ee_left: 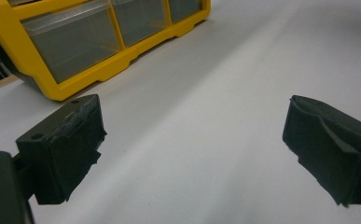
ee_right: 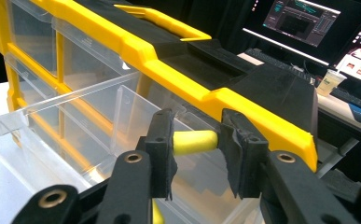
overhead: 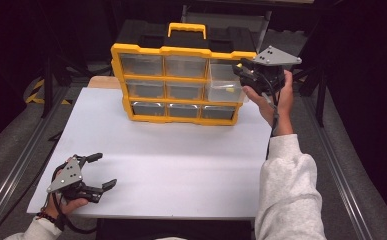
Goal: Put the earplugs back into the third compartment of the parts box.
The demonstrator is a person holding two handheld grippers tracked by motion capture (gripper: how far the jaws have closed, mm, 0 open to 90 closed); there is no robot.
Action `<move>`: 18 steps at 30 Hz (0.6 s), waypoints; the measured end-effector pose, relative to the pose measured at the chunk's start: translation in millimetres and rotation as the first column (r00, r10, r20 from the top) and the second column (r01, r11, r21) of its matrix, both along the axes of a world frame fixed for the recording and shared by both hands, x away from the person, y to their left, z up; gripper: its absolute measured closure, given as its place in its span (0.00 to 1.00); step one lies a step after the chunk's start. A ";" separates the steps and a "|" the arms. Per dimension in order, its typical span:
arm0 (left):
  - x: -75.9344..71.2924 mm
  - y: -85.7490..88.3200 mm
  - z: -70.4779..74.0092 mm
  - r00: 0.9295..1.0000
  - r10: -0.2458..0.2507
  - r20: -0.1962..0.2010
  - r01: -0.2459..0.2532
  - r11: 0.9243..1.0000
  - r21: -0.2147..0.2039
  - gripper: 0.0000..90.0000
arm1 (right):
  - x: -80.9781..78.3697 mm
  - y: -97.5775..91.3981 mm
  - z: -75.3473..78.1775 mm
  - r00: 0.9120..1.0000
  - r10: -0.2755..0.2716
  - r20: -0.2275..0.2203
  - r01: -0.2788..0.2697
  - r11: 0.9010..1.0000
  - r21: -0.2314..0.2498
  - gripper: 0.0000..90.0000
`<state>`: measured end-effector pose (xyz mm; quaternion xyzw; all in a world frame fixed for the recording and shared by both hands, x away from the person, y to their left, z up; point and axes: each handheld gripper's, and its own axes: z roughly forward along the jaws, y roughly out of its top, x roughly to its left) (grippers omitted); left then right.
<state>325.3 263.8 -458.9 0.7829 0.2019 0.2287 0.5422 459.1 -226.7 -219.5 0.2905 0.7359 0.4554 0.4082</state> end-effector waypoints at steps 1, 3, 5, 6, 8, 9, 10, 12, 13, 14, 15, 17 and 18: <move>0.0 -0.3 -0.3 1.000 0.001 0.000 -0.001 1.000 -0.003 0.07 | -0.6 0.3 -0.1 1.000 -0.001 0.003 0.001 1.000 0.003 0.68; 0.1 -0.2 -0.3 1.000 0.001 0.001 -0.001 1.000 -0.002 0.07 | -1.9 0.2 -0.3 1.000 -0.001 0.006 0.001 1.000 0.008 0.67; 0.3 -0.4 -0.4 1.000 0.001 0.000 -0.001 1.000 -0.002 0.07 | -3.9 0.2 -1.5 1.000 -0.003 0.014 0.002 1.000 0.013 0.63; 0.4 -0.5 -0.4 1.000 0.000 -0.001 0.000 1.000 0.000 0.07 | -4.7 0.1 -2.1 1.000 -0.004 0.015 0.004 1.000 0.016 0.62; 0.2 -1.0 -0.4 1.000 -0.001 0.000 0.001 1.000 -0.002 0.07 | -8.4 0.3 -3.2 0.999 -0.017 0.029 0.016 1.000 0.025 0.57; 0.2 -1.0 -0.4 1.000 0.000 0.000 0.000 1.000 -0.001 0.07 | -10.2 0.2 -3.4 0.999 -0.012 0.036 0.011 1.000 0.029 0.56; 0.3 -0.9 -0.3 1.000 0.001 0.000 -0.001 1.000 0.000 0.07 | -14.4 0.2 -3.8 0.999 0.003 0.050 -0.005 0.999 0.038 0.54; 0.7 -0.8 -0.4 1.000 0.002 0.001 -0.002 1.000 0.001 0.07 | -20.0 0.4 -4.3 0.997 0.007 0.071 -0.010 0.999 0.044 0.50; 0.8 -0.9 -0.4 1.000 0.001 0.000 -0.001 1.000 0.000 0.07 | -23.5 0.7 -4.6 0.997 0.009 0.082 -0.013 0.999 0.045 0.48; 0.7 -1.1 -0.5 1.000 0.001 -0.001 -0.001 1.000 0.001 0.07 | -27.4 0.9 -5.0 0.996 0.010 0.093 -0.015 0.999 0.046 0.47; 0.5 -1.1 -0.3 1.000 0.001 -0.002 -0.001 1.000 0.004 0.07 | -30.5 1.1 -5.5 0.995 0.014 0.101 -0.019 0.999 0.047 0.47; 0.2 -1.1 0.0 1.000 0.002 0.000 -0.002 1.000 0.004 0.08 | -41.5 2.5 -7.3 0.991 0.029 0.128 -0.034 0.999 0.038 0.48; 0.2 -1.0 -0.1 1.000 0.003 -0.001 -0.003 1.000 0.003 0.08 | -46.5 3.4 -8.4 0.989 0.038 0.140 -0.044 0.998 0.037 0.48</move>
